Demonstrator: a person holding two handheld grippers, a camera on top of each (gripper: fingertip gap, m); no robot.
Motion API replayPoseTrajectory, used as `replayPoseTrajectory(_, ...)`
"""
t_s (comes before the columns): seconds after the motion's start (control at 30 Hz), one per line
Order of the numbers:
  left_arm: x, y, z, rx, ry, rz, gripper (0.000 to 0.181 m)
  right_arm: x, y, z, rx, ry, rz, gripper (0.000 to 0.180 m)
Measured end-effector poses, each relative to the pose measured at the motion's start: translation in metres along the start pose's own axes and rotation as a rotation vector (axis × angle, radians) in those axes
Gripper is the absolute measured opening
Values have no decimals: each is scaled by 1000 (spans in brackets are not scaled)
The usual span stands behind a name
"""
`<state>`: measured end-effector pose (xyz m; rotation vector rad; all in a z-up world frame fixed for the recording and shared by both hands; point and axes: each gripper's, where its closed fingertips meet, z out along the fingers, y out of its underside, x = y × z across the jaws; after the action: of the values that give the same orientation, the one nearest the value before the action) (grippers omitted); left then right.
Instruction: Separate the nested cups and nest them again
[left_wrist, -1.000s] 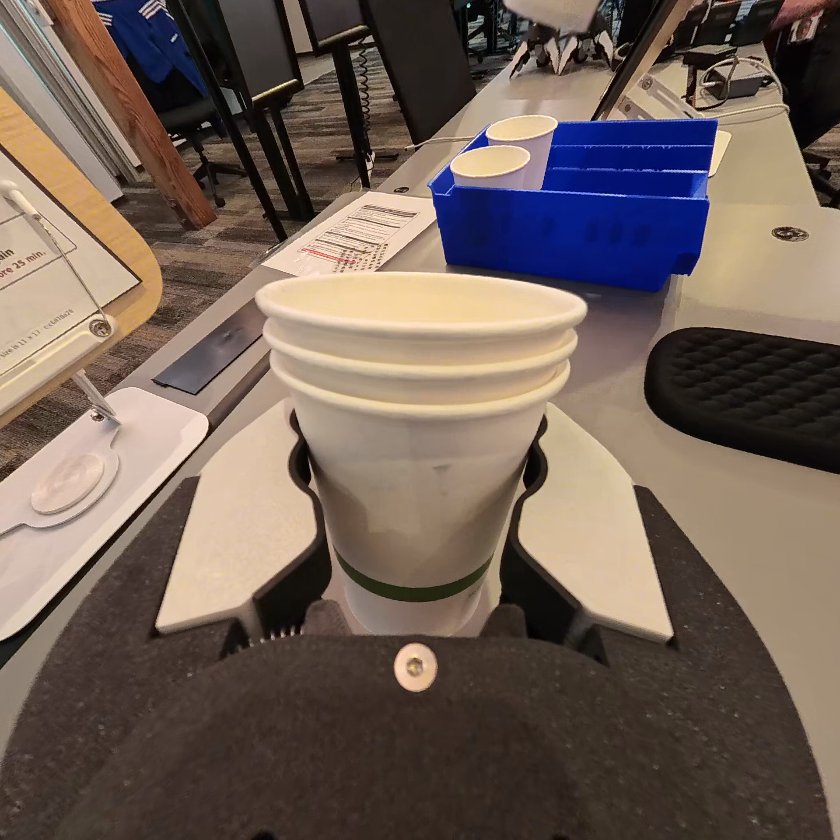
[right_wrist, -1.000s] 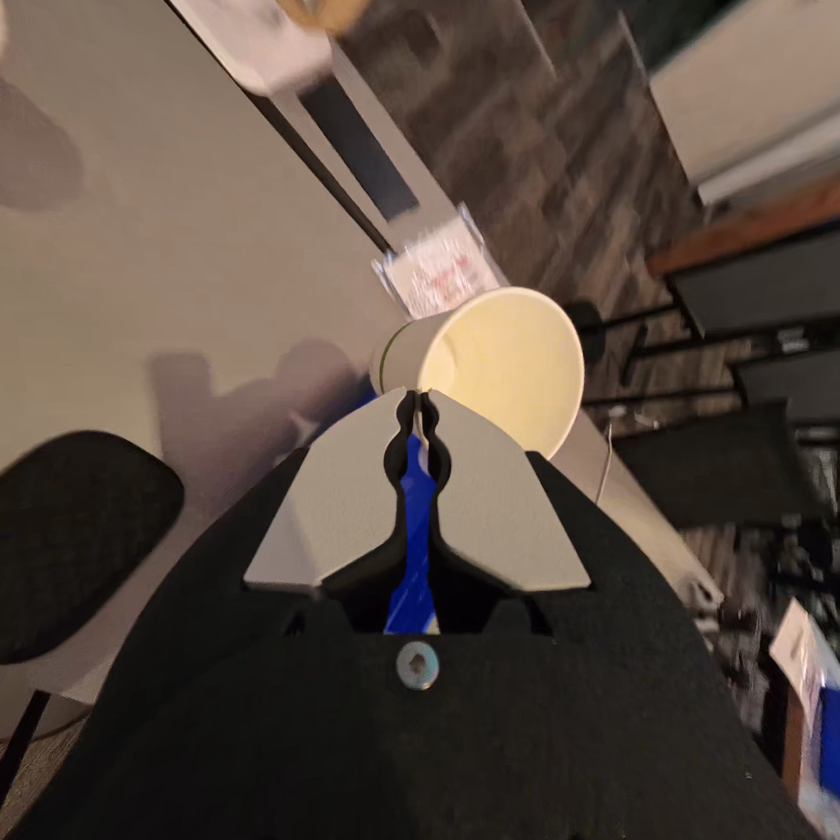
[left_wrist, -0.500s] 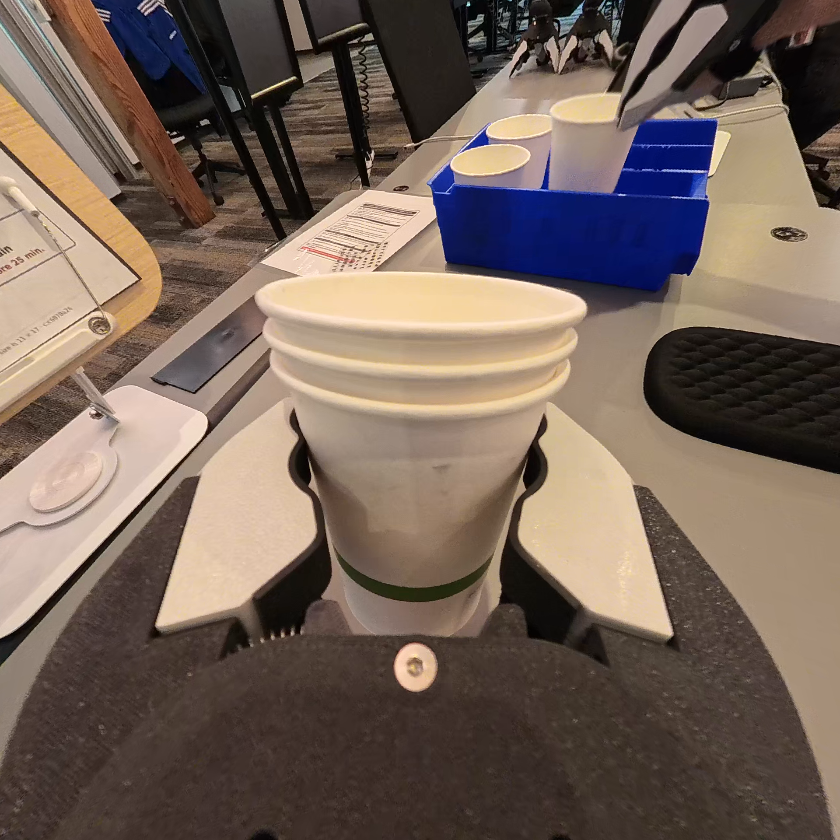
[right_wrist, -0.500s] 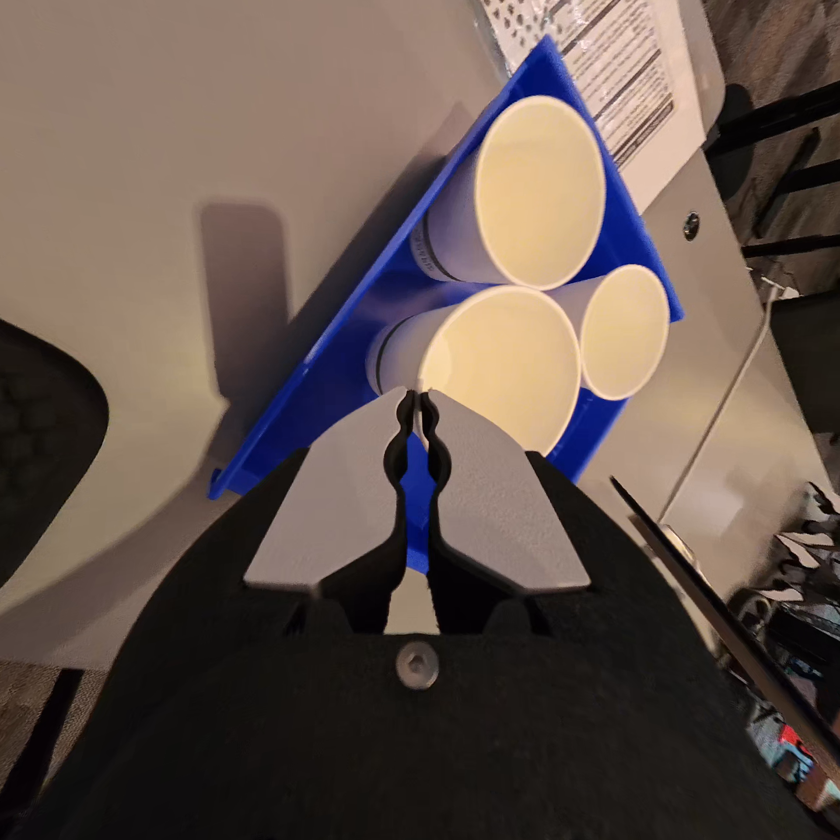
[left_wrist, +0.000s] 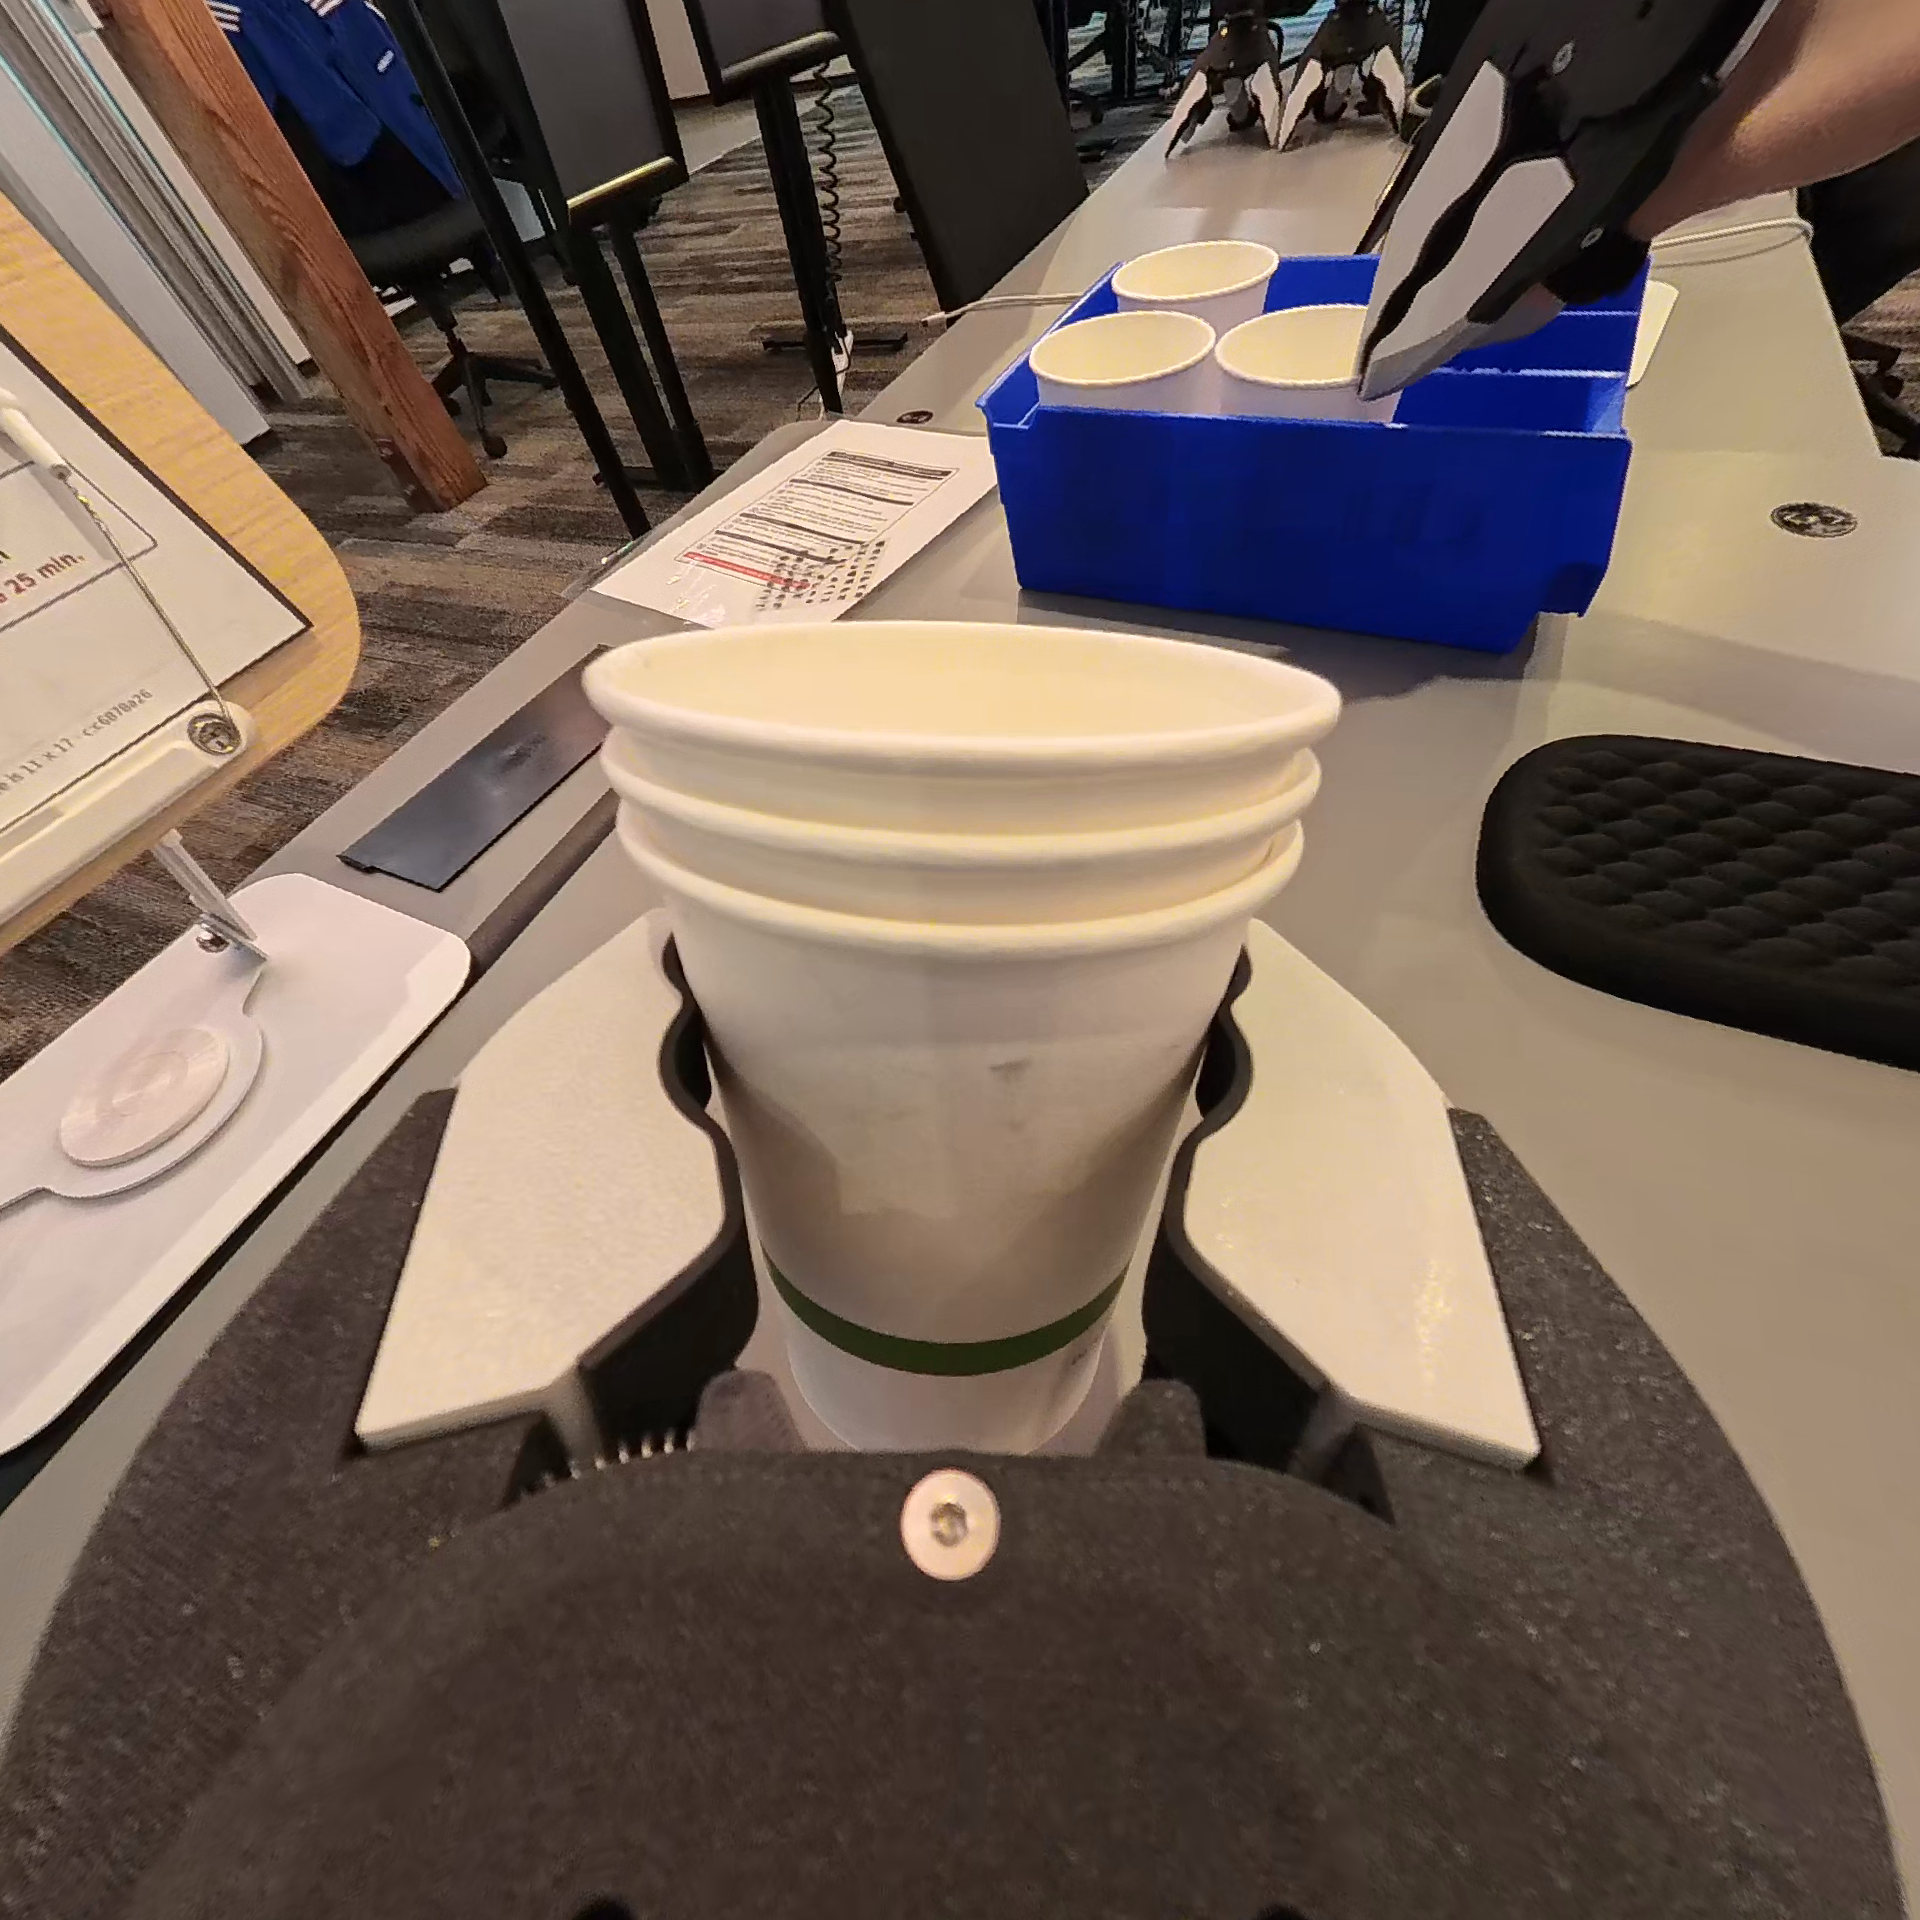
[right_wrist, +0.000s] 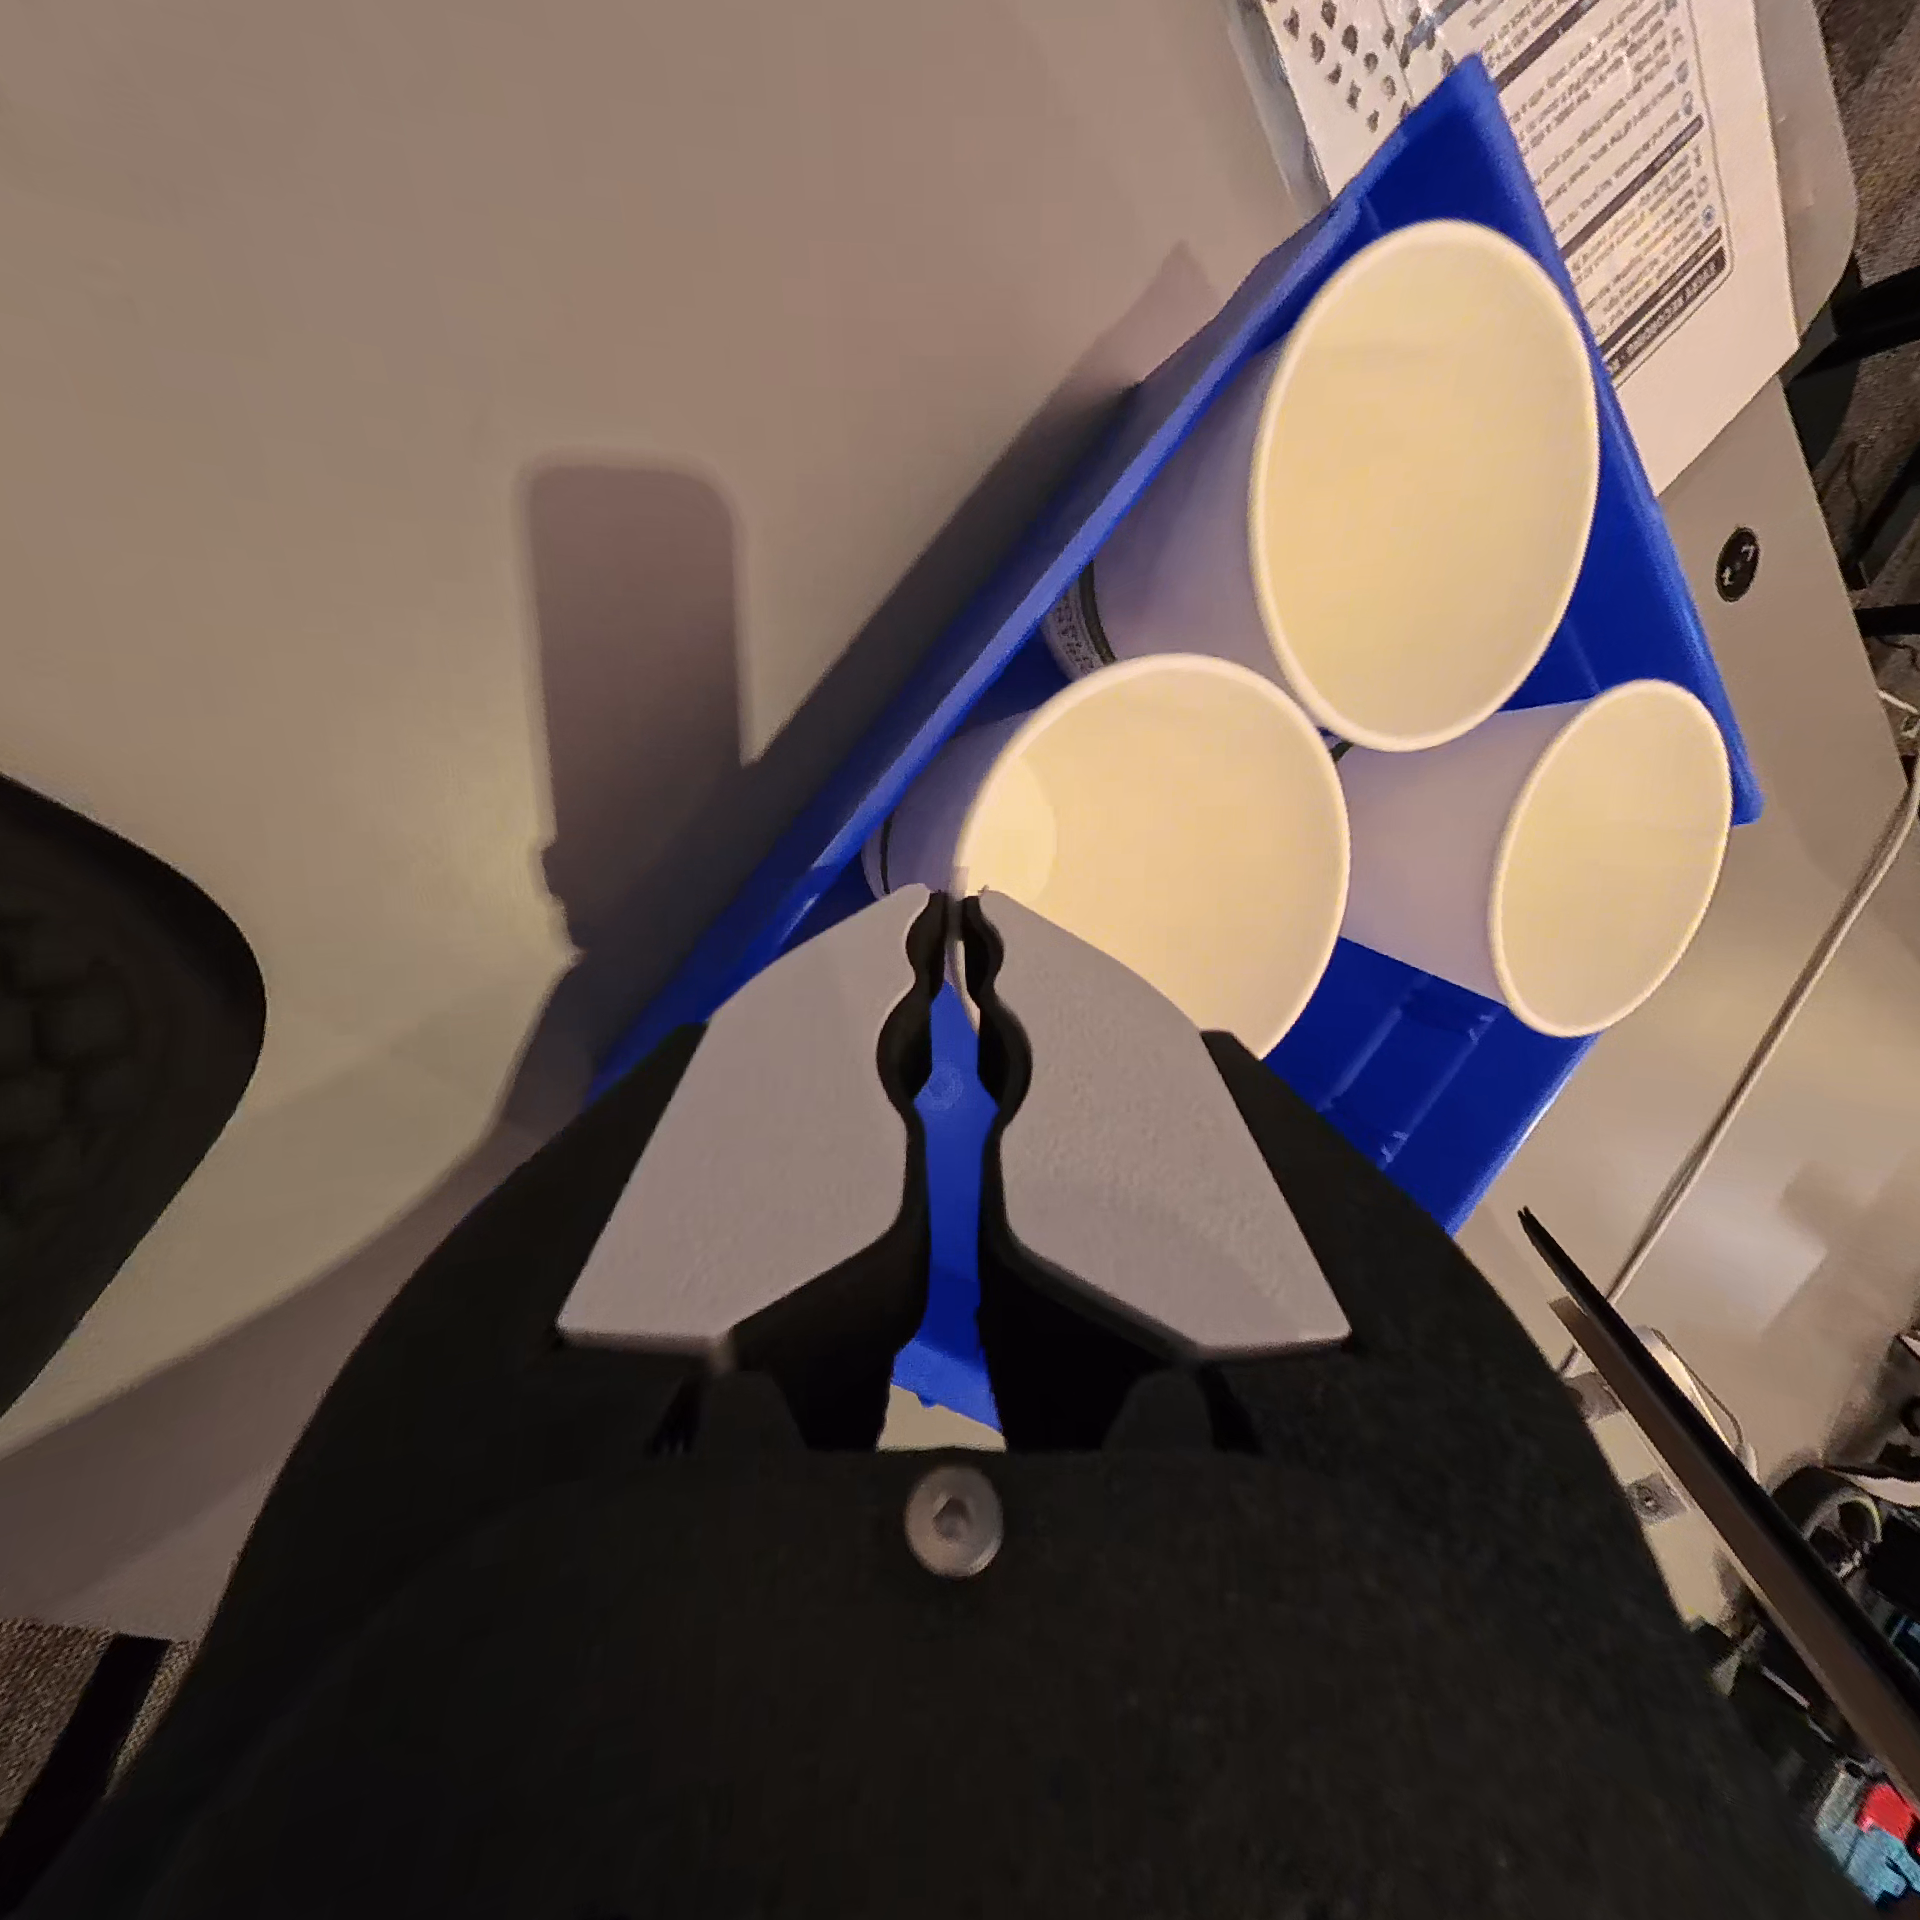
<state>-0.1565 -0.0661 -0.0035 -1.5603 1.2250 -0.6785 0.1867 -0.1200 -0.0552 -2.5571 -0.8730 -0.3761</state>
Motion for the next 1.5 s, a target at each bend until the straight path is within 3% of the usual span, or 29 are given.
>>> replayPoseTrajectory(0.3, 1, 1, 1, -6, 5, -1, 93, -1, -4, -1, 11, -11, 0, 3)
replayPoseTrajectory(0.47, 1, -1, 0, -1, 6, 2, 93, 4, -22, -24, 106, 35, 12, 19)
replayPoseTrajectory(0.63, -1, 4, 3, -23, -28, 31, 93, -33, -100, -83, 338, 46, -139, 17)
replayPoseTrajectory(0.77, 0, 6, 5, -41, -50, 67, 93, -111, -167, -120, 527, -175, -281, 17)
replayPoseTrajectory(0.9, 3, 3, 3, -34, -49, 79, 93, -169, -209, -140, 636, -320, -389, 16)
replayPoseTrajectory(1.17, 4, 1, 2, -31, -49, 88, 93, -216, -245, -134, 643, -398, -498, 16)
replayPoseTrajectory(1.5, 7, 3, 4, -39, -45, 96, 93, -235, -248, -123, 620, -516, -510, 8)
